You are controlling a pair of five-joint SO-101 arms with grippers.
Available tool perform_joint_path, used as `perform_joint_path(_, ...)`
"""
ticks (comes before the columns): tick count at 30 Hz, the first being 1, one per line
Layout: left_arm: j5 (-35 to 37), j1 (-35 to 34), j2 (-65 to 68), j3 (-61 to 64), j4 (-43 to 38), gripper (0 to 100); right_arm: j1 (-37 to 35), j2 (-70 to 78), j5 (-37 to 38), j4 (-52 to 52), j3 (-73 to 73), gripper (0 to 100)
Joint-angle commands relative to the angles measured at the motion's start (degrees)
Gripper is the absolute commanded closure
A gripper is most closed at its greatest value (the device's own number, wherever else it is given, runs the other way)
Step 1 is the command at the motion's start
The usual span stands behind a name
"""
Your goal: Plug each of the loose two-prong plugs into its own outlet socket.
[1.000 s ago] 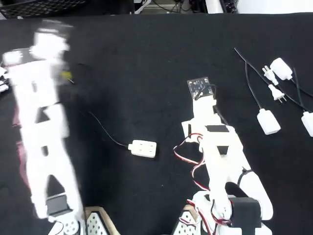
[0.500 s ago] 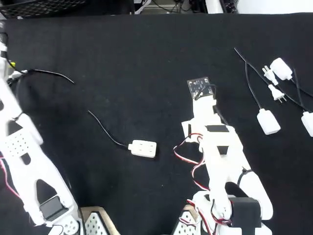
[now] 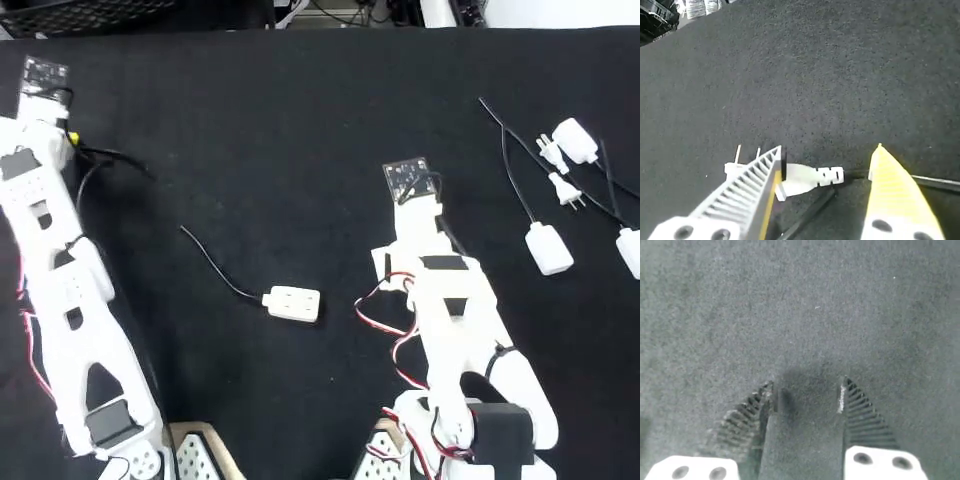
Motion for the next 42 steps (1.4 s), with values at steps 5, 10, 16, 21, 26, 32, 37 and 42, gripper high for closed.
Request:
perform_joint_path(5,-1.3,-1.1,2.2,-0.5,2.4,79,0.4,-1.5,0.2,-0.8,-0.2,79.6)
perform_joint_path(10,-9.8,-1.0,2.7,0.0,2.5,94,0.4,-1.5,0.2,-0.8,-0.2,79.6)
perform_joint_path(16,-10.3,-0.9,3.9,-0.5,5.8,97,0.4,-1.5,0.2,-0.8,-0.2,79.6)
perform_joint_path(21,-10.4,0.0,4.1,-4.0,16.3,97,0.4,-1.5,0.2,-0.8,-0.2,79.6)
perform_joint_path(26,-10.3,1.9,4.0,-3.6,20.0,97,0.4,-1.5,0.2,-0.8,-0.2,79.6)
perform_joint_path(32,-10.5,3.5,4.0,-3.6,28.5,97,0.4,-1.5,0.2,-1.9,0.1,79.6)
perform_joint_path(37,-10.5,4.1,3.9,-3.7,33.3,97,0.1,-1.5,0.2,-1.9,0.1,79.6)
perform_joint_path(42,-10.5,7.2,1.2,-3.7,44.0,97,-1.2,-1.5,0.2,-2.0,0.3,79.6)
